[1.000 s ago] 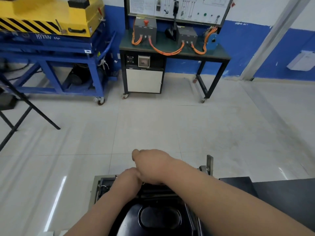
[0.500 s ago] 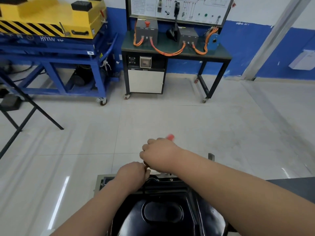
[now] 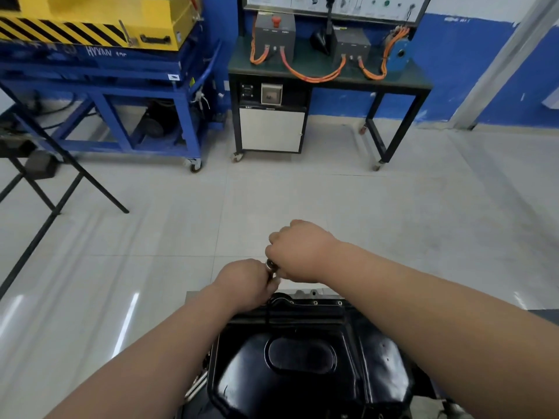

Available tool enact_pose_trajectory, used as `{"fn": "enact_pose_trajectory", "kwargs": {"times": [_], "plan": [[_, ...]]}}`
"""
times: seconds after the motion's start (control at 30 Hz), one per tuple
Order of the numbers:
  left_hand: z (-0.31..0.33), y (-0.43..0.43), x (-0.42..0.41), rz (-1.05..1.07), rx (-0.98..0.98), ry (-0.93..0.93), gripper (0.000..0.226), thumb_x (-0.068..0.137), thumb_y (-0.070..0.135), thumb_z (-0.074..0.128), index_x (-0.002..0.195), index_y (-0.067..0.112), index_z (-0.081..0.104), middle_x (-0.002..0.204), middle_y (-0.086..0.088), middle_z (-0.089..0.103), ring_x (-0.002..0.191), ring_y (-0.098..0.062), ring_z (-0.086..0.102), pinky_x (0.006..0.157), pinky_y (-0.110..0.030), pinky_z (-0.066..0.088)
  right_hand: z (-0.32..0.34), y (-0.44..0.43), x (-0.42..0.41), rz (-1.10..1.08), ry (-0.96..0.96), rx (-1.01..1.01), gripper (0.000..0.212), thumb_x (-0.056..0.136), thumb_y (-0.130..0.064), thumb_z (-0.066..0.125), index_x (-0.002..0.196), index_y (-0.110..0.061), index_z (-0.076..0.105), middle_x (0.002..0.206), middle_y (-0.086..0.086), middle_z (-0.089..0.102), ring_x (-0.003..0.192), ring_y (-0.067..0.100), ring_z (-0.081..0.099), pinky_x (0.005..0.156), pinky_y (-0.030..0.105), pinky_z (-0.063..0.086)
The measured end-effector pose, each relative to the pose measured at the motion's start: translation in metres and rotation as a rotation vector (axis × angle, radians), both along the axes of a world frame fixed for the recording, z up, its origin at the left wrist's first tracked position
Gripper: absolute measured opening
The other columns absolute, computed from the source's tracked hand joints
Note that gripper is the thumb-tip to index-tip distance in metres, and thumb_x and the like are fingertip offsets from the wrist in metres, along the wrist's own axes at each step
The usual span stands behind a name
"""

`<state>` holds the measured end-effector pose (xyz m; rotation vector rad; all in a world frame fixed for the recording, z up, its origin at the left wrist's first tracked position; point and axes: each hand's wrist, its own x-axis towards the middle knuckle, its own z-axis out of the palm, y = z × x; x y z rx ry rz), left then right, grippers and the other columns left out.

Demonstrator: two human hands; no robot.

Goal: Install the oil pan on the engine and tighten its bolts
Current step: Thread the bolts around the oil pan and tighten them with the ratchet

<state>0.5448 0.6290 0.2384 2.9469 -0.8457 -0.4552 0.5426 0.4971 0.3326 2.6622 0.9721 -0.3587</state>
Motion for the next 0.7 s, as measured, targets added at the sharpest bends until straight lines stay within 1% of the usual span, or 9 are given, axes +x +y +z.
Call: {"fn": "enact_pose_trajectory", "kwargs": {"times": [0.07,0.13,0.2,0.33,0.4,0.43,0.53,0.6,0.7], "plan": [[0.0,0.002,0.002,0.052,0.026,0.017,0.023,0.09,0.03,0.037,0.074,0.02,0.051,0.089,-0.005,0.066,0.077,-0.025,0.058,0.06,-0.026,0.038,-0.005,0.01,-0.008,-0.105,-0.007,0.026,0.034,0.092,-0.043,0.04,0.075,-0.021,0.06,0.067,-0.001,0.05,0.065,0.022,0.052,0.056,0.027,0.03],[-0.001,0.001,0.004,0.035,0.055,0.034,0.019,0.088,0.019,0.037,0.08,0.017,0.055,0.094,-0.007,0.066,0.082,-0.026,0.06,0.062,-0.026,0.038,-0.01,0.015,-0.008,-0.249,0.034,0.031,0.04,0.091,-0.048,0.039,0.066,-0.02,0.051,0.059,-0.002,0.041,0.056,0.022,0.046,0.049,0.024,0.027],[-0.001,0.002,0.006,0.018,0.0,0.057,0.025,0.094,0.024,0.036,0.082,0.014,0.056,0.091,-0.01,0.066,0.079,-0.027,0.057,0.061,-0.029,0.037,-0.01,0.014,-0.003,-0.231,0.044,0.024,0.035,0.092,-0.041,0.043,0.065,-0.018,0.049,0.065,-0.001,0.045,0.066,0.024,0.054,0.051,0.025,0.029],[0.005,0.0,0.007,-0.071,-0.029,0.033,0.036,0.097,0.04,0.034,0.094,0.013,0.058,0.093,-0.01,0.064,0.084,-0.027,0.059,0.063,-0.03,0.038,0.0,0.003,0.01,0.032,-0.006,-0.014,0.015,0.089,-0.021,0.053,0.101,-0.018,0.061,0.101,0.001,0.053,0.094,0.022,0.052,0.071,0.036,0.037],[0.006,0.001,0.009,-0.052,-0.025,-0.003,0.038,0.095,0.045,0.036,0.085,0.016,0.058,0.089,-0.008,0.065,0.082,-0.026,0.06,0.061,-0.029,0.038,-0.001,0.004,0.008,0.015,-0.006,-0.032,0.013,0.089,-0.031,0.052,0.084,-0.021,0.06,0.083,-0.002,0.051,0.08,0.02,0.052,0.069,0.033,0.035],[0.006,0.002,0.01,-0.032,-0.001,-0.005,0.037,0.094,0.045,0.036,0.076,0.018,0.053,0.086,-0.007,0.066,0.079,-0.026,0.06,0.059,-0.028,0.038,-0.004,0.006,0.006,-0.044,-0.012,-0.045,0.026,0.09,-0.039,0.048,0.071,-0.022,0.054,0.071,-0.004,0.046,0.07,0.02,0.052,0.064,0.03,0.033],[0.002,0.0,0.008,-0.099,0.106,0.029,0.023,0.092,0.025,0.034,0.074,0.017,0.047,0.093,-0.009,0.066,0.084,-0.028,0.06,0.06,-0.028,0.038,-0.014,0.01,-0.001,-0.281,0.052,-0.008,0.044,0.09,-0.051,0.041,0.058,-0.02,0.041,0.06,-0.003,0.039,0.052,0.017,0.042,0.049,0.024,0.026],[-0.001,-0.001,0.006,-0.16,0.098,0.016,0.025,0.094,0.023,0.03,0.08,0.015,0.05,0.093,-0.011,0.064,0.082,-0.03,0.059,0.059,-0.03,0.036,-0.014,0.009,-0.001,-0.223,0.055,-0.001,0.037,0.092,-0.043,0.045,0.062,-0.021,0.046,0.066,-0.002,0.044,0.061,0.02,0.052,0.047,0.024,0.026],[-0.003,0.002,0.004,-0.136,-0.015,-0.031,0.032,0.097,0.036,0.03,0.087,0.015,0.052,0.091,-0.009,0.063,0.083,-0.028,0.059,0.059,-0.032,0.036,-0.006,-0.002,0.007,-0.026,0.035,0.026,0.021,0.093,-0.033,0.048,0.098,-0.016,0.06,0.098,0.002,0.052,0.09,0.024,0.057,0.053,0.028,0.031]]}}
